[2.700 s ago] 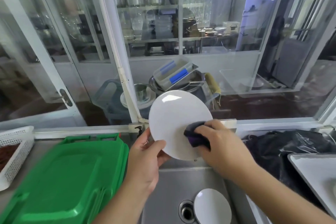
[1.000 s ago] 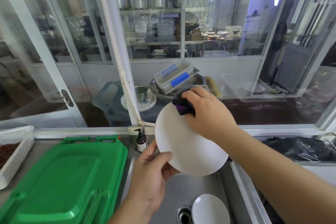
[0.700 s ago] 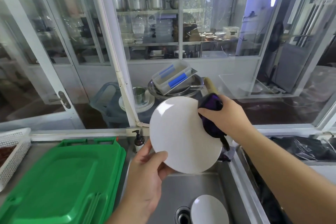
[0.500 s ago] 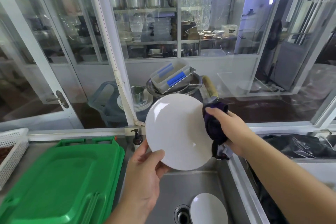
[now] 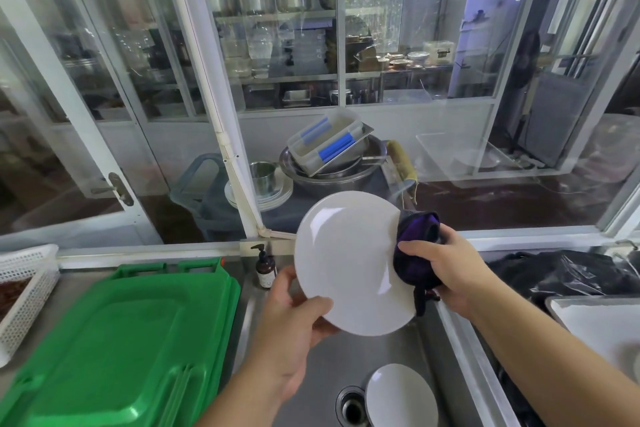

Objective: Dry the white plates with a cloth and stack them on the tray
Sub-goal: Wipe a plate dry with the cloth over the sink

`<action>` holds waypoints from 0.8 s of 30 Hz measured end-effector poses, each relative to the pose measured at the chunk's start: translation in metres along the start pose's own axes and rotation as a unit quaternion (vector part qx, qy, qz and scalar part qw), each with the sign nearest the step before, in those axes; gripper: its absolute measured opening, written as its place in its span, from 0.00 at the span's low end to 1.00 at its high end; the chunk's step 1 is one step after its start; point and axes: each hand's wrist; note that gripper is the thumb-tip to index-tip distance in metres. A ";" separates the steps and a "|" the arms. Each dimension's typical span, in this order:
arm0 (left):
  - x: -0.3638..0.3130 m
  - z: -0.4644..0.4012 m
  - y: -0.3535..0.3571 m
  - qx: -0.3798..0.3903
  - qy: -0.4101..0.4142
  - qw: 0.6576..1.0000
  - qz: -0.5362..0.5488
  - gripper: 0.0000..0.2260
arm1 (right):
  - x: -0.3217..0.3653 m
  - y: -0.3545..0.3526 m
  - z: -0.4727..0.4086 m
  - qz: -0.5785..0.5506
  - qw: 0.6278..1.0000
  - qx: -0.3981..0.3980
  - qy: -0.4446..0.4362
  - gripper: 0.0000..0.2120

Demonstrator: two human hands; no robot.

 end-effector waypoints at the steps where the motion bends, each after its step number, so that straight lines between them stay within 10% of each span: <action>1: -0.004 -0.004 -0.004 0.008 -0.007 1.000 -0.017 0.15 | 0.001 -0.001 0.000 0.007 1.000 0.001 -0.004 0.17; 12: -0.048 -0.030 -0.028 0.143 -0.025 0.967 -0.209 0.09 | 0.028 -0.004 -0.004 0.193 0.976 0.078 -0.058 0.17; 24: -0.016 -0.019 0.012 -0.027 0.044 0.998 -0.025 0.10 | -0.016 0.005 0.002 -0.007 0.998 -0.061 -0.026 0.15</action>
Point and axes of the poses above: each hand's wrist, its own z-axis away from the middle knuckle, its own y-axis out of the palm, x = y × z, and after that the axes turned 11 degrees about -z, right-handed
